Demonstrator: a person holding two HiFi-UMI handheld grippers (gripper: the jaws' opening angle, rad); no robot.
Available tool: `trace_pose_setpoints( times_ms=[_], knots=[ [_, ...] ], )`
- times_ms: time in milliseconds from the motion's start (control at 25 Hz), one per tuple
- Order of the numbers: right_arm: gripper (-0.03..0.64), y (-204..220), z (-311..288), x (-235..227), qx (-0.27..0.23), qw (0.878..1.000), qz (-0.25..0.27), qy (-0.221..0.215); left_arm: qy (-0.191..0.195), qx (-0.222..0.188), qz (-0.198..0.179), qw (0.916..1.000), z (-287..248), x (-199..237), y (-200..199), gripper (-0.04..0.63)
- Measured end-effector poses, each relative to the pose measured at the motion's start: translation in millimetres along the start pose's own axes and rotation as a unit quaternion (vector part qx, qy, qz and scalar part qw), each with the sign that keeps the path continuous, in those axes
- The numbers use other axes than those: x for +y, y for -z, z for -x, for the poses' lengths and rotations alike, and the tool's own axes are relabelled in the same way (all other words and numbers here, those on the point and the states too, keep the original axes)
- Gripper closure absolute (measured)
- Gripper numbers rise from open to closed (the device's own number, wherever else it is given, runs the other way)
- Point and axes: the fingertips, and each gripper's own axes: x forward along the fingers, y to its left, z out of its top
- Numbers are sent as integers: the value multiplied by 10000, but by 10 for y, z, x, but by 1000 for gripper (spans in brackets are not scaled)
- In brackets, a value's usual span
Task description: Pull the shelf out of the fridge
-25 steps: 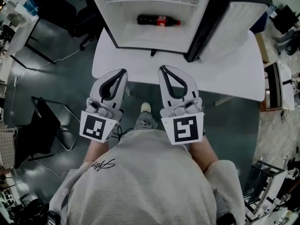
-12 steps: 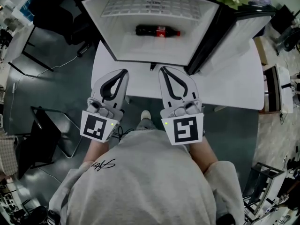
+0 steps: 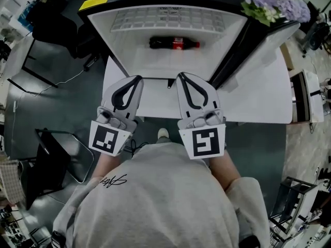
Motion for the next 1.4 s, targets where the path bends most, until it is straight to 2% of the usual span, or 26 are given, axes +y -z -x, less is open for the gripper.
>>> trace_pose_setpoints(
  times_ms=[840,1240,1400],
  knots=[
    [604,108,-663,-323,13,9983,-88,584,536,-164,-31,9984,-564,528,226,591],
    [604,144,-799,-411,21,9968,-9,803,788,-250,-142,9965,-721,579,287,591],
    [604,110,-843,-466,-44,9968,73,792,748,-266,-238,9966,-793,606,265,591]
  ],
)
